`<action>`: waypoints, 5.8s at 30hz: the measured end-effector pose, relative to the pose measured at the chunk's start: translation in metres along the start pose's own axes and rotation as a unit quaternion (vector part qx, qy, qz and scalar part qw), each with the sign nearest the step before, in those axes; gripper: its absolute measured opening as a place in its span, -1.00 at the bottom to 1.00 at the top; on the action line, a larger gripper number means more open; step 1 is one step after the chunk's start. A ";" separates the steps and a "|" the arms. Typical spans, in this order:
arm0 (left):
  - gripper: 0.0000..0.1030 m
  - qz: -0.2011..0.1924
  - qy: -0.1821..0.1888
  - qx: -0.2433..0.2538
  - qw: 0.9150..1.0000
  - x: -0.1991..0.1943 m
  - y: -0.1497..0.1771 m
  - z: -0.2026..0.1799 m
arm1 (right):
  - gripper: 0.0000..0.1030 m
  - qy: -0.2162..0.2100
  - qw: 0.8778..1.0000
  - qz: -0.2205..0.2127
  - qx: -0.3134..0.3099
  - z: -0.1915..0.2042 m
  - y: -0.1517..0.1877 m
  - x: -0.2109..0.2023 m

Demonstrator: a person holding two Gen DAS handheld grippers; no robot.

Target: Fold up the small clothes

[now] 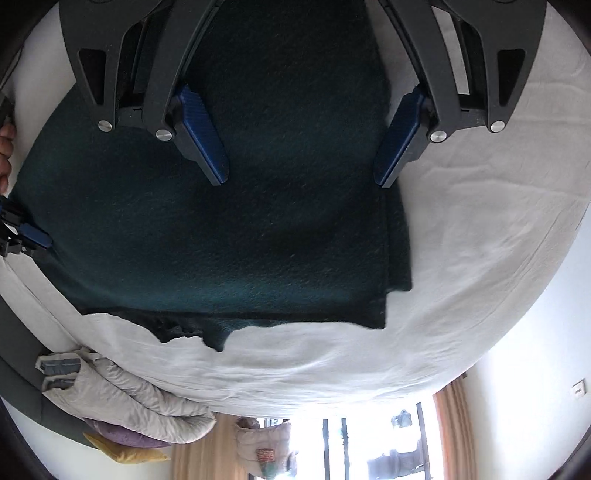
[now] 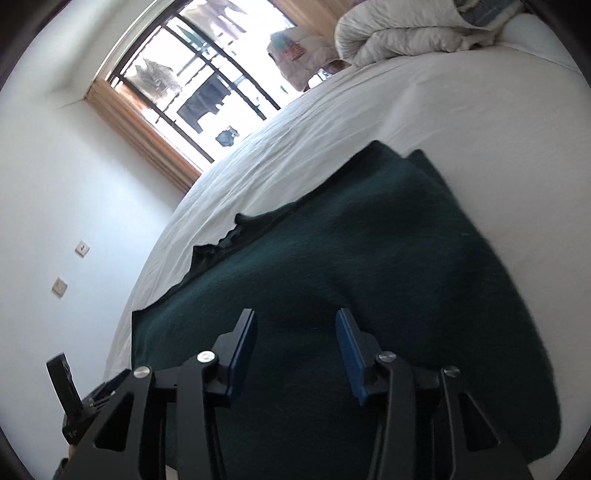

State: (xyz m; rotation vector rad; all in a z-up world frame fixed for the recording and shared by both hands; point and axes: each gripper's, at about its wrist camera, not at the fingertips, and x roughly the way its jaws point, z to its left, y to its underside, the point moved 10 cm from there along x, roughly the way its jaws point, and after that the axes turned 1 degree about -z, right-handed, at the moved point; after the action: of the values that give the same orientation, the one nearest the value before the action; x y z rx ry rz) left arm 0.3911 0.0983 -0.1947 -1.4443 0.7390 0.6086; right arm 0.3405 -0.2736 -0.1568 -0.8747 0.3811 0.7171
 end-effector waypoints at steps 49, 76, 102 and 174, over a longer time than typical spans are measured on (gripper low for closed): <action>0.67 -0.021 0.042 -0.115 0.992 -0.025 0.019 0.034 | -0.23 -0.134 0.985 -0.049 0.096 -0.013 0.040 -0.033; 0.84 -0.069 0.195 -0.455 0.866 -0.086 0.083 0.048 | -0.13 -0.145 0.982 -0.063 0.099 -0.011 0.042 -0.044; -0.67 -0.065 0.264 -0.512 0.815 -0.031 0.045 0.050 | -0.19 -0.083 0.994 0.058 -0.042 0.111 0.002 -0.002; -0.84 -0.082 0.242 0.156 0.954 -0.045 -0.040 -0.359 | -0.75 -0.026 0.985 0.142 -0.092 -0.054 -0.091 -0.052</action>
State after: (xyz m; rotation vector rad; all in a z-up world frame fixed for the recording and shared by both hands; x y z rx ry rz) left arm 0.3635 -0.2585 -0.1278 -1.3485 1.0321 -0.0056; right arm 0.3674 -0.3774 -0.1083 -0.9844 0.4010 1.0496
